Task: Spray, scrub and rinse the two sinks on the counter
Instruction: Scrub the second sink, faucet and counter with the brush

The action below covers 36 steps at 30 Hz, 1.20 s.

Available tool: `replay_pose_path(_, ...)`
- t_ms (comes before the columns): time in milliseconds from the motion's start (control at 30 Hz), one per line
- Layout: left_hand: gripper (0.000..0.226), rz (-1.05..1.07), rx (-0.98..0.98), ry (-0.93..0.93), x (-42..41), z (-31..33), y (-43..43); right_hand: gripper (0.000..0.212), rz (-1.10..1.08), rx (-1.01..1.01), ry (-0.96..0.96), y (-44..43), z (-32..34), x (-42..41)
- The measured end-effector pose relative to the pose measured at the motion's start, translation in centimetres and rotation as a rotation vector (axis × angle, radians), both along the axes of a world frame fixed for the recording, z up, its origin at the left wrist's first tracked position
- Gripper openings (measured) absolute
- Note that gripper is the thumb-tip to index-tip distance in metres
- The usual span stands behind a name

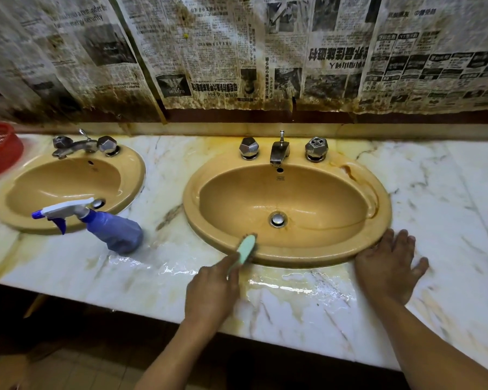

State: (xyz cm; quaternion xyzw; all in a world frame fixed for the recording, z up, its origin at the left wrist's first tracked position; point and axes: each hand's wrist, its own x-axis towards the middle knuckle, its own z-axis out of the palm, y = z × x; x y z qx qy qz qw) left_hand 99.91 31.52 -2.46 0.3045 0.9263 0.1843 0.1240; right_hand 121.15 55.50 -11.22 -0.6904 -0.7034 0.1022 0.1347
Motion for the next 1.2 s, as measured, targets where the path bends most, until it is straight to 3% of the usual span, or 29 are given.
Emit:
replay_pose_path(167,0.036,0.304,0.066,-0.053,-3.1,0.1,-0.4,0.066,-0.001,0.064,0.018,-0.3,-0.1,0.0)
replay_pose_path(367,0.043,-0.172,-0.118,0.019,4.1,-0.1,1.1,0.067,0.005,0.036,0.003,-0.1,-0.1,0.0)
replay_pose_path(600,0.036,0.237,0.019,-0.048,-0.8,0.0,-0.1,0.068,0.008,0.038,0.009,0.1,-0.4,0.2)
replay_pose_path(767,0.039,-0.096,-0.068,-0.036,4.8,-0.3,1.8,0.068,0.007,0.011,-0.001,0.0,-0.3,0.1)
replay_pose_path(833,0.039,-0.093,-0.068,-0.009,4.8,-0.4,2.3,0.070,0.014,-0.003,-0.009,0.1,-0.2,0.2)
replay_pose_path(1000,0.037,0.173,-0.006,-0.041,0.8,-0.3,1.0,0.071,0.013,0.008,-0.007,0.0,0.1,0.0)
replay_pose_path(1200,0.039,-0.129,0.007,-0.156,7.0,-0.6,3.8,0.057,0.045,-0.103,0.059,0.0,0.9,0.9)
